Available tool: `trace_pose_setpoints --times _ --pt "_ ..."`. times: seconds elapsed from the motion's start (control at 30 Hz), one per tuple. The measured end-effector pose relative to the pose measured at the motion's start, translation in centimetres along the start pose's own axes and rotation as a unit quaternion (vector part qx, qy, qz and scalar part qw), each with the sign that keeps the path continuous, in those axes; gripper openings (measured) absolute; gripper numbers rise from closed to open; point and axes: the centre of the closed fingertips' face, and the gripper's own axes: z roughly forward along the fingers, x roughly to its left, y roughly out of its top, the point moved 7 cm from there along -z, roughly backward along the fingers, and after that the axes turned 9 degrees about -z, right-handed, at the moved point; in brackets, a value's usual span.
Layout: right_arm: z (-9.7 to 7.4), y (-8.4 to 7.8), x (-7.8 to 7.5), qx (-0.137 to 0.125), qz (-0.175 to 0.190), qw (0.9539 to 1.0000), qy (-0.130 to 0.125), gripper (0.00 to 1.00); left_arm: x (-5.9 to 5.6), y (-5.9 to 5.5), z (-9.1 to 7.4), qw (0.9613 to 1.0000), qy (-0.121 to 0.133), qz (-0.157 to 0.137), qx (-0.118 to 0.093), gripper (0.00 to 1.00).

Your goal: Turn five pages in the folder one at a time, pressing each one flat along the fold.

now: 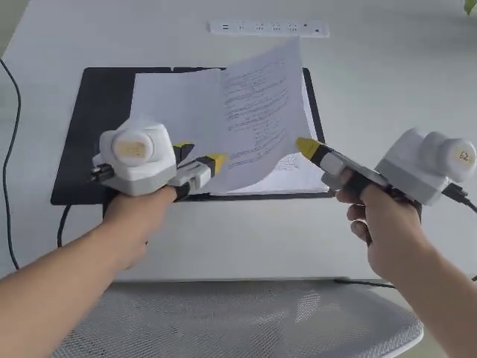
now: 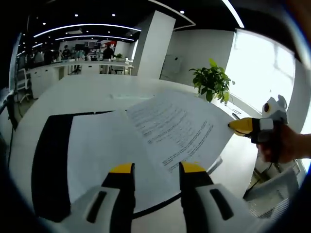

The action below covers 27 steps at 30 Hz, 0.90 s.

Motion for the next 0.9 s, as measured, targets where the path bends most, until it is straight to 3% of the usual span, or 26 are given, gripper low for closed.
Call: trace_pose_setpoints --times 0.23,0.57,0.9 --pt "1.7 0.3 3.2 0.012 -0.037 0.9987 0.033 0.00 2.9 0.1 -4.6 0.9983 0.021 -0.052 -0.016 0.35" --pt "4.9 -0.3 7.2 0.027 -0.058 0.9951 0.075 0.00 4.9 0.5 -9.3 0.9967 0.038 -0.060 -0.039 0.34" --pt "8.0 -2.0 10.3 0.055 -0.067 0.9903 0.108 0.00 6.2 0.4 -12.4 0.9951 0.055 -0.067 -0.049 0.34"
